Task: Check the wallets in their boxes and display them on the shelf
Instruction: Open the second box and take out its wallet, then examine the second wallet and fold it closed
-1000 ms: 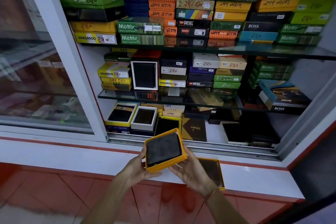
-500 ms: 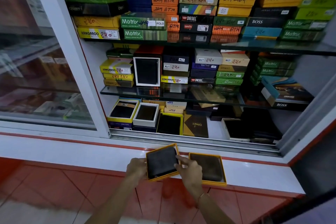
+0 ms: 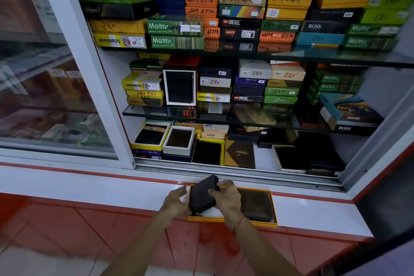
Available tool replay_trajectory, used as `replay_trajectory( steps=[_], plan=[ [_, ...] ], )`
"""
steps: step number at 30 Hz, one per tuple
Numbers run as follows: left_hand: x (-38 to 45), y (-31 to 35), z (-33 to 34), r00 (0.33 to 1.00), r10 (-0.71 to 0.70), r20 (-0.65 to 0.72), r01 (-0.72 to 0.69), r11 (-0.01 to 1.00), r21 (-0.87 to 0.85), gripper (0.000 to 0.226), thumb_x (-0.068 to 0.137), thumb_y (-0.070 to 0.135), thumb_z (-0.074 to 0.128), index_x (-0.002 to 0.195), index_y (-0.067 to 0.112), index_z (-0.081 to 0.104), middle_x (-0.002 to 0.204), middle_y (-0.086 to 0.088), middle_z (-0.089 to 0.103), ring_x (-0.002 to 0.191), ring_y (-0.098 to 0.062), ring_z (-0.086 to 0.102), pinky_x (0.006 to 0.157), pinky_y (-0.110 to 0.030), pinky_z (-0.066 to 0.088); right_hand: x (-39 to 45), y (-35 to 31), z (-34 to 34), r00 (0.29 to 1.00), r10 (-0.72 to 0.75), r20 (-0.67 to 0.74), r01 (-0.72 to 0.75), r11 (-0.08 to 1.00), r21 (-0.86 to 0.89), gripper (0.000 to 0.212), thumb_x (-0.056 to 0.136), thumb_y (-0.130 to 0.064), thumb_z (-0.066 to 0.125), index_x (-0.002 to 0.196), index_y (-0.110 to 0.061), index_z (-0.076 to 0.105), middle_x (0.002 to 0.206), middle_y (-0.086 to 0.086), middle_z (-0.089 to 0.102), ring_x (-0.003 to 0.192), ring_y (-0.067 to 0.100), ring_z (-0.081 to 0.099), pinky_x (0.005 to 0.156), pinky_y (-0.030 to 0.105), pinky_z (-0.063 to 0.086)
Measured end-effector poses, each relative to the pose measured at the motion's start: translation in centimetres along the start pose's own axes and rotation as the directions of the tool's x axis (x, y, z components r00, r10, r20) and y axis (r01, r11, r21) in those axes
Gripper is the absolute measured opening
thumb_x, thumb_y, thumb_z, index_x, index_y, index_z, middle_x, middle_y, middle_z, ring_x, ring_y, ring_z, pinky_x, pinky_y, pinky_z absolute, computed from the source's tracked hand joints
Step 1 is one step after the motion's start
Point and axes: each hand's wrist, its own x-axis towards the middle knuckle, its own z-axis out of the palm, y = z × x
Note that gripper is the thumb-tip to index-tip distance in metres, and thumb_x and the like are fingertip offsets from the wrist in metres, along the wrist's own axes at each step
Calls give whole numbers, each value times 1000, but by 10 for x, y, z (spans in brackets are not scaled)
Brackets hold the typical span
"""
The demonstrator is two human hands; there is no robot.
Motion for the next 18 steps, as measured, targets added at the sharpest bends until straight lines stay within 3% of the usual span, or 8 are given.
replay_trajectory(
  steps=[2, 5, 8, 11, 14, 18],
  plan=[
    [-9, 17, -6, 991, 86, 102, -87, 996, 5, 106, 65, -4, 80, 149, 21, 21, 151, -1, 32, 139, -27, 34, 92, -32, 48, 4, -5, -16, 998, 69, 2, -68, 984, 163, 22, 76, -13, 74, 87, -21, 57, 106, 20, 67, 90, 33, 65, 74, 48, 59],
    [-20, 37, -23, 952, 254, 173, -239, 966, -104, 101, 50, 22, 93, 137, 27, 44, 140, 6, 49, 132, -23, 45, 90, -24, 49, 7, -17, -44, 985, 69, 158, -129, 904, 408, 19, 84, -6, 66, 101, -10, 56, 110, 19, 62, 98, 33, 62, 64, 36, 57],
    [-28, 55, -32, 926, 360, 111, -346, 929, -128, 75, 55, 12, 91, 122, 26, 60, 117, 3, 67, 115, -13, 60, 78, -16, 55, 9, -27, -64, 969, 15, 245, -149, 829, 538, 35, 85, -9, 66, 117, -3, 52, 118, 19, 57, 111, 36, 60, 65, 33, 58],
    [-26, 81, -28, 922, 380, -73, -387, 904, -183, 65, 58, 5, 88, 116, 11, 61, 102, -5, 69, 94, -12, 67, 70, -14, 55, 11, -42, -72, 972, -35, 234, -140, 713, 687, 45, 82, -13, 70, 120, -2, 48, 117, 21, 62, 107, 32, 64, 70, 31, 59],
    [-19, 94, -18, 905, 325, -275, -402, 865, -301, 61, 49, 7, 92, 104, 4, 64, 92, -10, 71, 89, -21, 69, 70, -20, 55, 3, -52, -70, 977, -47, 209, -96, 773, 627, 38, 78, -11, 74, 109, -4, 53, 106, 15, 66, 98, 27, 67, 74, 27, 56],
    [-17, 100, -6, 880, 314, -358, -412, 878, -244, 53, 45, 16, 94, 90, 17, 65, 89, -3, 73, 88, -14, 69, 74, -24, 54, -9, -56, -57, 952, -91, 292, -44, 903, 428, 41, 74, -12, 78, 108, 5, 62, 104, 18, 70, 93, 27, 70, 75, 26, 59]
  ],
)
